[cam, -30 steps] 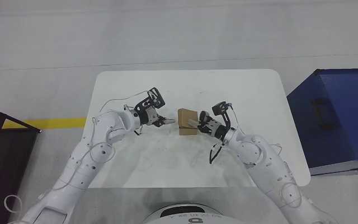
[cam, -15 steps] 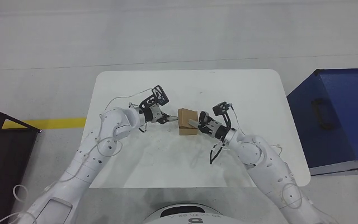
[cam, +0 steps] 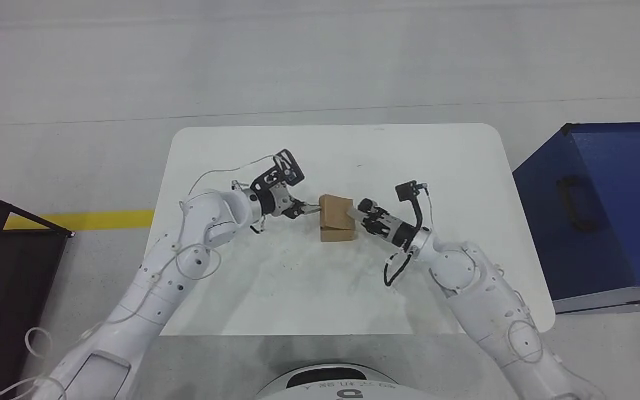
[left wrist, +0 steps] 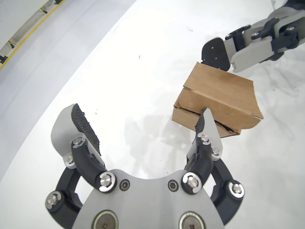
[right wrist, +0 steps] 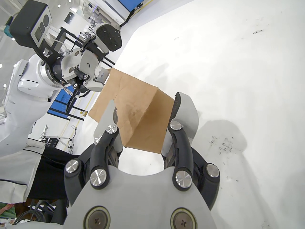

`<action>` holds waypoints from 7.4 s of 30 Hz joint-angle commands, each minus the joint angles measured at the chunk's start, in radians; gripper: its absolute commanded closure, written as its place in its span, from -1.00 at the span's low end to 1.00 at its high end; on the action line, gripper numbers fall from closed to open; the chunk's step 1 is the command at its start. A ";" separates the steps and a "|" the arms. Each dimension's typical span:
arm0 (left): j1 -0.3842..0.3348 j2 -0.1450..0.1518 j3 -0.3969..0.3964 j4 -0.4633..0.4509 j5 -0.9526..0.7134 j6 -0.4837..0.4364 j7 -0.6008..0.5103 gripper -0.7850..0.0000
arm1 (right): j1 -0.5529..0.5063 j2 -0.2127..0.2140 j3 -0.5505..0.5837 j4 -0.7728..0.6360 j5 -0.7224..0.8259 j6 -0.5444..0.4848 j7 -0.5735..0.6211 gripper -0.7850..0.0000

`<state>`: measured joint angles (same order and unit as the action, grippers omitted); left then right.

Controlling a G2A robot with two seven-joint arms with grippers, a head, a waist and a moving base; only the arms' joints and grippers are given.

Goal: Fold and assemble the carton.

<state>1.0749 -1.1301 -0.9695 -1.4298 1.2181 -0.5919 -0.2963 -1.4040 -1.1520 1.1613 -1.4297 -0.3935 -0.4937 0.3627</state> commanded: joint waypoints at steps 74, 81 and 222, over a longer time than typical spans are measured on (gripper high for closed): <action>-0.008 -0.002 -0.061 -0.014 -0.040 -0.039 -0.008 -1.00 | -0.030 0.009 0.018 -0.174 -0.360 0.164 -0.081 0.98; 0.081 0.024 -0.190 -0.066 -0.094 -0.017 0.055 -1.00 | -0.075 0.016 0.009 -0.282 -0.546 0.186 -0.106 1.00; 0.204 0.069 -0.358 -0.020 -0.129 -0.037 0.109 -1.00 | -0.230 0.049 0.170 -0.463 -0.678 -0.092 -0.265 0.92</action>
<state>1.2786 -1.0608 -1.3276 -1.4501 1.0891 -0.6292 -0.1878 -1.6325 -1.1028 1.3302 -1.8921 -1.0722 -0.5863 0.1008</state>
